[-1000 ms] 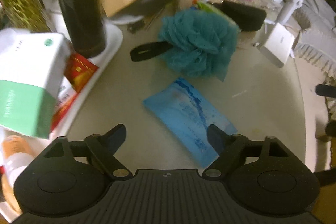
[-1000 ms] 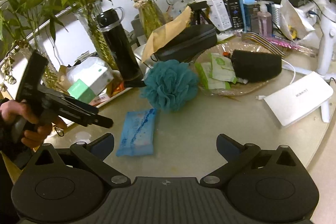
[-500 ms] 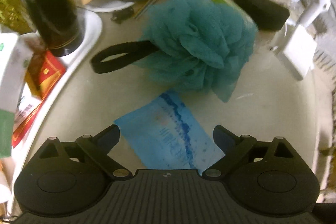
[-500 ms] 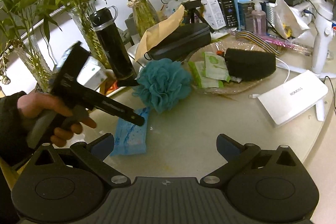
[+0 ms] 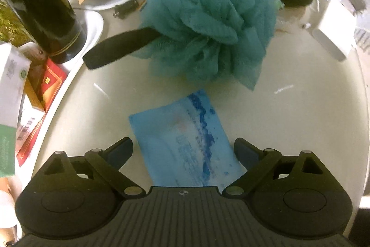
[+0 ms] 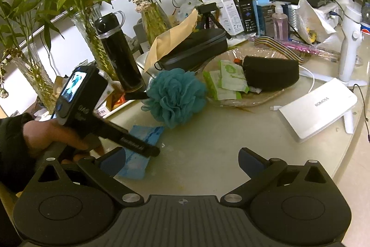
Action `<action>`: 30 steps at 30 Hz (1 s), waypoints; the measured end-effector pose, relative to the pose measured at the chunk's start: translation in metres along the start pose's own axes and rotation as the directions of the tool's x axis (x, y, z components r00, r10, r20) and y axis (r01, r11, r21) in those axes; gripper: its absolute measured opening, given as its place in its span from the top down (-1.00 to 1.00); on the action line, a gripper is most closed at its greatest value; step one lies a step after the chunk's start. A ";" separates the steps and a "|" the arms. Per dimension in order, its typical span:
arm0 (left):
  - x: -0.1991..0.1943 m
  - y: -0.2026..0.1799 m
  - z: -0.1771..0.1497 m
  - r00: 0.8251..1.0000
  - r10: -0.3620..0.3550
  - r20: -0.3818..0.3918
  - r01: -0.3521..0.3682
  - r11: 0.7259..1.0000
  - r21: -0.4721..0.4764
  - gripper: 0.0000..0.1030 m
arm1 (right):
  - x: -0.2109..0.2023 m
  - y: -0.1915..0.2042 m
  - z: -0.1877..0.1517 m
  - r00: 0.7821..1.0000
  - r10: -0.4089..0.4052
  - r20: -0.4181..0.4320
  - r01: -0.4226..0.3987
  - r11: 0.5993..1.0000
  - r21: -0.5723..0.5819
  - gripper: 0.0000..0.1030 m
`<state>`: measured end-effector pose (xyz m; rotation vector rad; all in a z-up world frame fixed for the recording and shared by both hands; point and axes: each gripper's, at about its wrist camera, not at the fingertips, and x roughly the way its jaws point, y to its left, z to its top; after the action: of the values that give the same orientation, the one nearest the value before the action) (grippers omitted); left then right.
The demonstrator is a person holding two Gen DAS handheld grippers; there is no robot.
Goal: Organize soft objects
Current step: 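Lower the left tool onto the blue wipes packet and close it, then lift the blue packet with the left tool while the right tool grasps the teal loofah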
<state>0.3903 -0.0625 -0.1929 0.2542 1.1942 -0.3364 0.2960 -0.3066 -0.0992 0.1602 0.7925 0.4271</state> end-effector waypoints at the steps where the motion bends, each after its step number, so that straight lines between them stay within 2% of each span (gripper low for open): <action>1: -0.001 0.001 -0.003 1.000 -0.003 -0.001 0.003 1.000 0.009 -0.68 | 0.000 0.000 0.000 1.000 -0.001 0.001 0.001 1.000 0.002 -1.00; 4: -0.010 0.005 -0.014 1.000 -0.016 0.004 0.016 0.999 0.046 -0.45 | 0.000 -0.002 0.000 1.000 -0.004 0.004 0.003 1.000 0.009 -1.00; 9: -0.017 0.015 -0.025 1.000 -0.025 -0.008 0.025 0.997 0.068 -0.32 | 0.002 -0.003 0.001 1.000 -0.011 0.008 0.011 1.000 0.020 -1.00; 14: -0.036 0.028 -0.040 0.999 -0.026 0.034 0.024 0.998 0.061 -0.29 | 0.005 0.002 0.001 1.000 -0.005 0.005 0.005 1.000 -0.010 -1.00; 19: -0.073 0.041 -0.051 0.990 -0.037 0.132 0.032 0.999 0.038 -0.29 | 0.012 0.005 0.002 1.000 0.008 0.006 -0.008 0.999 -0.049 -1.00; 25: -0.126 0.058 -0.074 0.965 -0.007 0.261 0.015 0.999 -0.031 -0.29 | 0.025 0.009 0.005 0.999 0.038 0.015 -0.036 0.995 -0.094 -0.99; 27: -0.141 0.066 -0.083 0.951 -0.003 0.308 0.035 0.995 -0.097 -0.29 | 0.030 0.009 0.007 0.998 0.047 0.031 -0.043 0.993 -0.109 -0.99; 30: -0.158 0.080 -0.102 0.926 0.020 0.377 0.068 0.973 -0.219 -0.29 | 0.040 0.006 0.012 0.998 0.050 0.050 -0.045 0.994 -0.098 -0.93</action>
<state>0.2818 0.0679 -0.0792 -0.0280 0.8439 -0.2519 0.3277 -0.2838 -0.1150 0.0996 0.7166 0.5032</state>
